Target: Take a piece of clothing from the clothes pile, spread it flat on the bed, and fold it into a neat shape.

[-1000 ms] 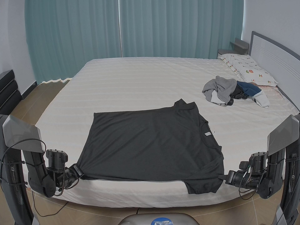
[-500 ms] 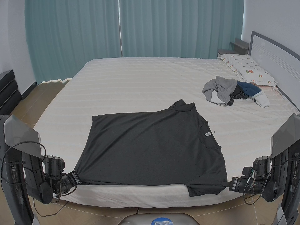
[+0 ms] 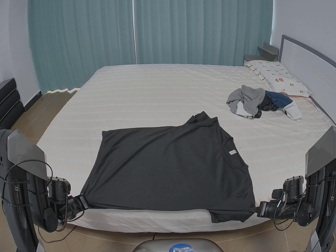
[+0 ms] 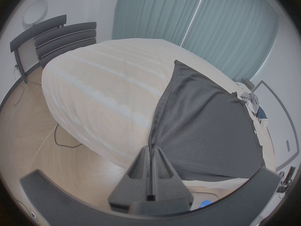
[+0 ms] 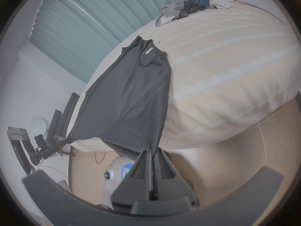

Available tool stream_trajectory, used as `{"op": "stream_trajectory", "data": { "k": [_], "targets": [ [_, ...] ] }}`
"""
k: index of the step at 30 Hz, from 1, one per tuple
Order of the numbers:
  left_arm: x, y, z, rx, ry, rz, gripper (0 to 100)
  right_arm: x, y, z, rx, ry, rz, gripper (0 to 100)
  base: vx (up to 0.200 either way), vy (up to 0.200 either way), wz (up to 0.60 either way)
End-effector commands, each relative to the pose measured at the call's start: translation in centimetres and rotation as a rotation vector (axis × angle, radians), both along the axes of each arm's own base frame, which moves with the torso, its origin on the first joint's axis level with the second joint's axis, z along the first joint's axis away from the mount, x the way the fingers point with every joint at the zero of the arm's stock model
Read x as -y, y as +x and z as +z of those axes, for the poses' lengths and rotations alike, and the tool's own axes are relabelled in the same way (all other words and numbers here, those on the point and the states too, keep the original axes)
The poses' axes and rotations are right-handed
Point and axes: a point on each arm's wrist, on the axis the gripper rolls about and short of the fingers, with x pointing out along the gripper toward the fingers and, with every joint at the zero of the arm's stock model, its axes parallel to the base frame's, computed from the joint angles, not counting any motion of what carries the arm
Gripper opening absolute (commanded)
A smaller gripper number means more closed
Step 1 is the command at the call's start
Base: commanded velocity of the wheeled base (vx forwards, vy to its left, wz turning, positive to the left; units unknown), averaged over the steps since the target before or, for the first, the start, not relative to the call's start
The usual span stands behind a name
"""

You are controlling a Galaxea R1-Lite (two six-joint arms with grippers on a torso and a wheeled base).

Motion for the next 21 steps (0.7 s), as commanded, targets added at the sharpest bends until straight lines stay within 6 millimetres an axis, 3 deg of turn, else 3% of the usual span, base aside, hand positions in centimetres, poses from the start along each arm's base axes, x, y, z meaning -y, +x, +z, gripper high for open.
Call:
{"op": "stream_trajectory", "data": {
  "k": [1, 21],
  "targets": [
    [-0.1, -0.5, -0.6, -0.031, 0.02, -0.013, 0, 0.0, -0.8, 0.8, -0.008, -0.028, 0.022, 0, 0.0, 0.0, 0.0],
    [-0.6, -1.5, -0.9, -0.048, 0.079, -0.046, 0, -0.4, -2.5, 2.0, -0.078, -0.093, 0.115, 0, 0.0, 0.0, 0.0]
  ]
}}
